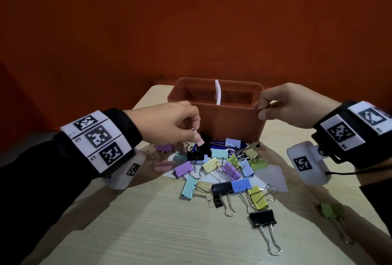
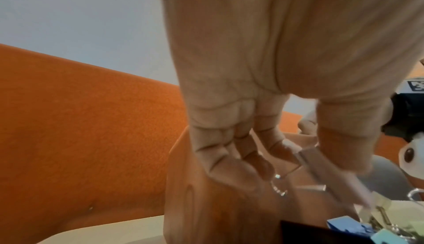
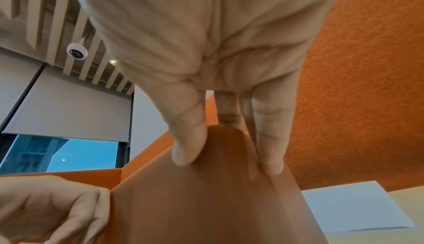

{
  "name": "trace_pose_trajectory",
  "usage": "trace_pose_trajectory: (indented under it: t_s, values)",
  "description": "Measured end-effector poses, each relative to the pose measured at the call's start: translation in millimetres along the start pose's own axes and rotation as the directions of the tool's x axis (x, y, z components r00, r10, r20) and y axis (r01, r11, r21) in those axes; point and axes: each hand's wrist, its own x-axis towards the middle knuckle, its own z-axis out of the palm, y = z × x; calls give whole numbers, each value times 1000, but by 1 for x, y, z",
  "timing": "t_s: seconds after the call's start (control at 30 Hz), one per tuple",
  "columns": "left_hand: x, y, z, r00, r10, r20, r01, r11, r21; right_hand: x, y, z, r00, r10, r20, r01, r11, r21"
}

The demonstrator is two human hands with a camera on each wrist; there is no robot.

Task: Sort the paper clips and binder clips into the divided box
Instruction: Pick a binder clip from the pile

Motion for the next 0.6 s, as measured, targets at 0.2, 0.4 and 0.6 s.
trace_pose_trajectory:
  t_s: [0.2,0.4,0.6]
  values:
    - [0,5,0,996,54,-66,-59,995,-79,0,0,0,1000,-3,3,3,1000,-4]
    - [-1,15,1,1000,2,10,4,858,-514,1,1,0,1000,-2,7,3,1000,-16]
    - [6,9,6,981,-144,133,171,960,-223,2,3,1,1000,7,-2,-7,1000,-19]
